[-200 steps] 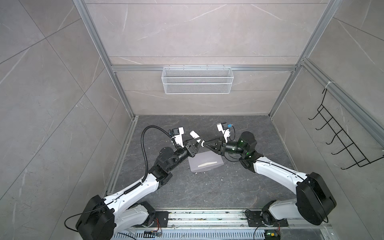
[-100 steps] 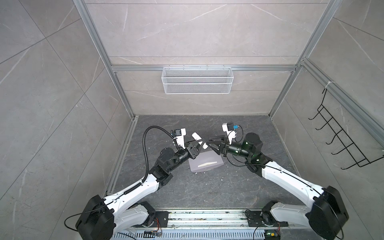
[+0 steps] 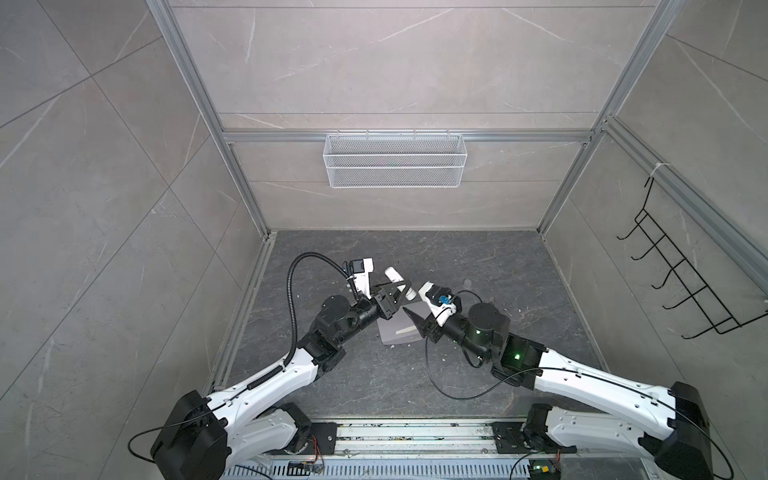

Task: Place the letter into the envelope and seal it

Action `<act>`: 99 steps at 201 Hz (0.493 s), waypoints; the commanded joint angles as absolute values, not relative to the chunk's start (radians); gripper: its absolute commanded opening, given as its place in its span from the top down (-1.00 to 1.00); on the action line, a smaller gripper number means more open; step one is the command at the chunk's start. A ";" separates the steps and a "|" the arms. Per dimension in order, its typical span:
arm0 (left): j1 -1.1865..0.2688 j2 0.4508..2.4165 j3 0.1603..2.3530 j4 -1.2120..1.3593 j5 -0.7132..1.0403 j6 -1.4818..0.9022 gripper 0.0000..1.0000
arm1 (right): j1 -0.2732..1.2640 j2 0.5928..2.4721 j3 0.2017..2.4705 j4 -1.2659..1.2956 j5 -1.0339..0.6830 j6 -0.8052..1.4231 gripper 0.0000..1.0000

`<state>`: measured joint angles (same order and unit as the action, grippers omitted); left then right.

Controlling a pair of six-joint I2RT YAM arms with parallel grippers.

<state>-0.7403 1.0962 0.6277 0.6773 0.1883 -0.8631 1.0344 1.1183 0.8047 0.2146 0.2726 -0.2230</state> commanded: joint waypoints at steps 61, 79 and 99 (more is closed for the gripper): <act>-0.742 1.086 0.652 0.715 0.188 -0.838 1.00 | 1.110 1.220 0.837 0.338 0.546 -0.352 -0.17; -0.744 1.086 0.652 0.714 0.187 -0.837 1.00 | 1.112 1.221 0.834 0.350 0.556 -0.348 -0.16; -0.742 1.089 0.654 0.713 0.189 -0.837 1.00 | 1.112 1.219 0.837 0.351 0.549 -0.348 -0.12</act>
